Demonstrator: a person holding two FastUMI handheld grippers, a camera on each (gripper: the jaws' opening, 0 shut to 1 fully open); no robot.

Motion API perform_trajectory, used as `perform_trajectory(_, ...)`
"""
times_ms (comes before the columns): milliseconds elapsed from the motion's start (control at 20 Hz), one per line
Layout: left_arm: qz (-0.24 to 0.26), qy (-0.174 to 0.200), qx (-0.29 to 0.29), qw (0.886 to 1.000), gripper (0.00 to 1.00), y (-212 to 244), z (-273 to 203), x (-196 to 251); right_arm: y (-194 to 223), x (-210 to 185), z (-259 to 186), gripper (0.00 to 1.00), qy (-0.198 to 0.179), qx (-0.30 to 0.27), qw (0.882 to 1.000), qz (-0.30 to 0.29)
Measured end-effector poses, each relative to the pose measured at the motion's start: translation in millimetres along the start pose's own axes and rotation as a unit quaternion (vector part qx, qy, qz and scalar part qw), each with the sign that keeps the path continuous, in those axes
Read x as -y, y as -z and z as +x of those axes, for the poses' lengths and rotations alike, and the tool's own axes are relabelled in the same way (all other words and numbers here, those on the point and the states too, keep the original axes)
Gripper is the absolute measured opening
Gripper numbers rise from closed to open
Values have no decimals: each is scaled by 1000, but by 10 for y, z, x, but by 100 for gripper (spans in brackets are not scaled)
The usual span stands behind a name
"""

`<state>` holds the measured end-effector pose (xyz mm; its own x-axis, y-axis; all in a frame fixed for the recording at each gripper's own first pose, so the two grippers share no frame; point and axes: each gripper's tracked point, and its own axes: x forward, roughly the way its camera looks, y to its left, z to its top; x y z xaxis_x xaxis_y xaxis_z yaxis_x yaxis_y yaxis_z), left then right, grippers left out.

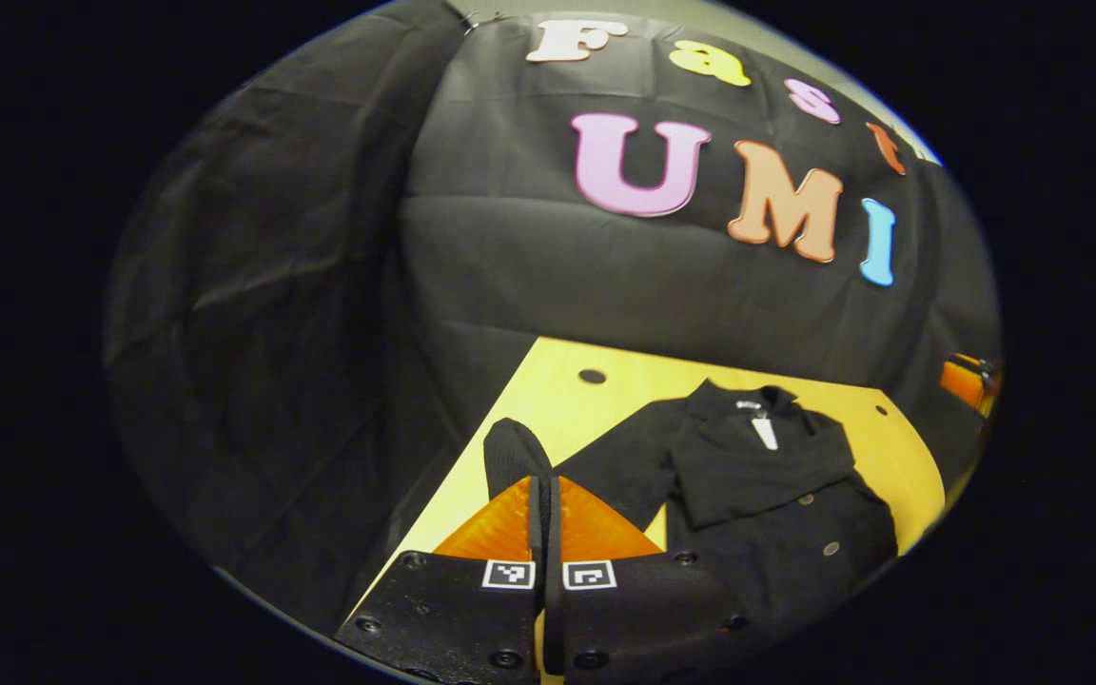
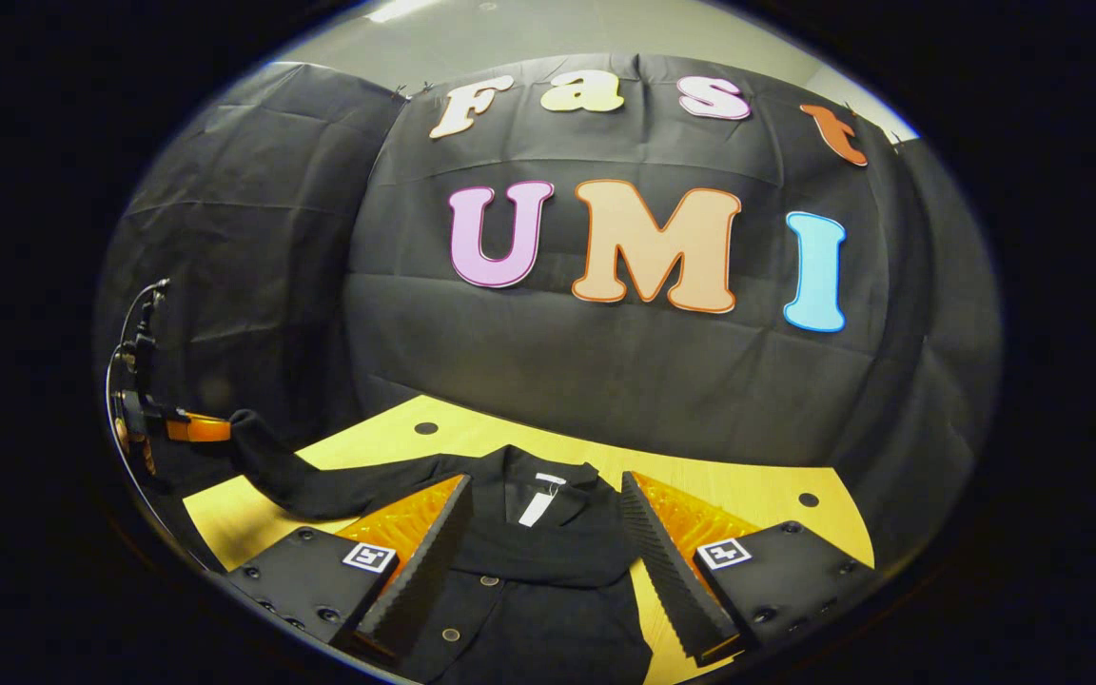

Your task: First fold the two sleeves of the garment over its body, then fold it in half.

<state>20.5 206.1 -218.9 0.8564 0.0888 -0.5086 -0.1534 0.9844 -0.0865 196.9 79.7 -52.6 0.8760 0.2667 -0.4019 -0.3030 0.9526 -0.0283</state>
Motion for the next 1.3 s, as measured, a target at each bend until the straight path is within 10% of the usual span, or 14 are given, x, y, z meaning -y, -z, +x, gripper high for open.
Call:
perform_trajectory(650, 99, 140, 41, 984, 0, -744, 514, 2072, 313, 1170, -541, 99, 68, 12, 996, 64)
perform_trajectory(1300, 147, 236, -29, 960, 0, -99, 1191, 3664, 884, 1993, -1134, 99, 149, -34, 984, 92)
